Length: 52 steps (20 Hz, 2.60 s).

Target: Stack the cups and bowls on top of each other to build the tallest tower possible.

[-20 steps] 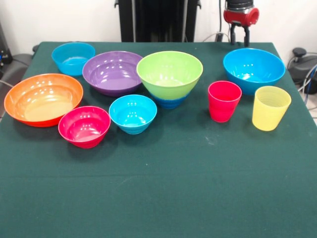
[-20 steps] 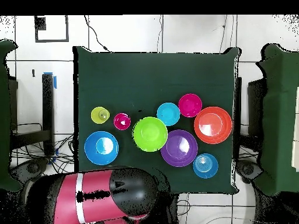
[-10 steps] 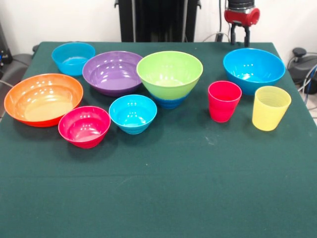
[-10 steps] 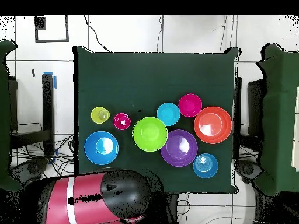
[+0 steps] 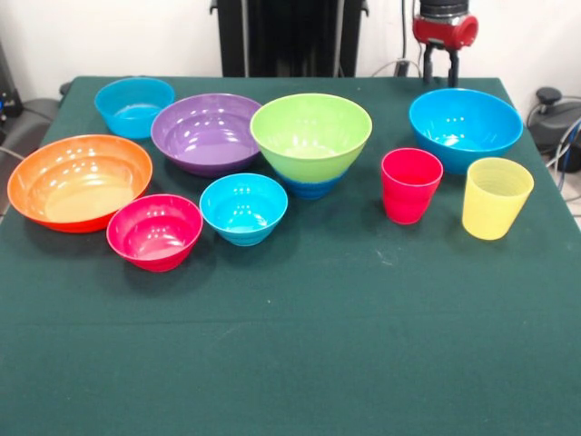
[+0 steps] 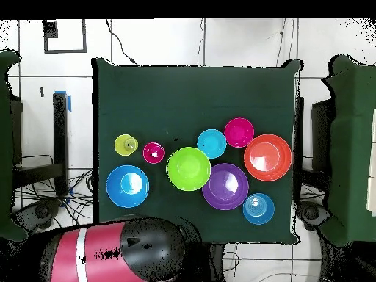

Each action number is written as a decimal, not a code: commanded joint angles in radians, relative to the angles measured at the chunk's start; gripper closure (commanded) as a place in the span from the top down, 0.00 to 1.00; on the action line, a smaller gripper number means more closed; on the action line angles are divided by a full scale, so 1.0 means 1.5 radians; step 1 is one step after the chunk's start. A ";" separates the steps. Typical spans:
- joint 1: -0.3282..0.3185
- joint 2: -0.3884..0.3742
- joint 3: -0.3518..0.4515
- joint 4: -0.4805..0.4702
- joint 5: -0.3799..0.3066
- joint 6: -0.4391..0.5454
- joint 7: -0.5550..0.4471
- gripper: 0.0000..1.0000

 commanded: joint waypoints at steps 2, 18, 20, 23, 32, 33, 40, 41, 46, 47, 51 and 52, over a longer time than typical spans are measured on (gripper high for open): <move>-0.007 -0.014 0.033 -0.088 0.052 0.023 0.128 1.00; -0.020 -0.036 0.042 -0.075 0.048 0.043 0.139 1.00; -0.026 -0.036 0.046 -0.072 0.043 0.044 0.143 1.00; -0.031 -0.042 0.050 -0.067 0.041 0.049 0.143 1.00; -0.056 -0.055 0.054 -0.060 0.040 0.067 0.135 1.00; -0.060 -0.056 0.054 -0.059 0.038 0.069 0.134 1.00; -0.073 -0.071 0.056 -0.047 0.042 0.081 0.128 1.00; -0.072 -0.079 0.058 -0.041 0.044 0.085 0.128 1.00; -0.058 -0.118 0.066 -0.017 0.066 0.113 0.132 1.00; -0.055 -0.130 0.068 -0.010 0.072 0.120 0.133 1.00; -0.047 -0.158 0.078 0.007 0.087 0.136 0.141 1.00; -0.047 -0.163 0.080 0.010 0.091 0.139 0.142 1.00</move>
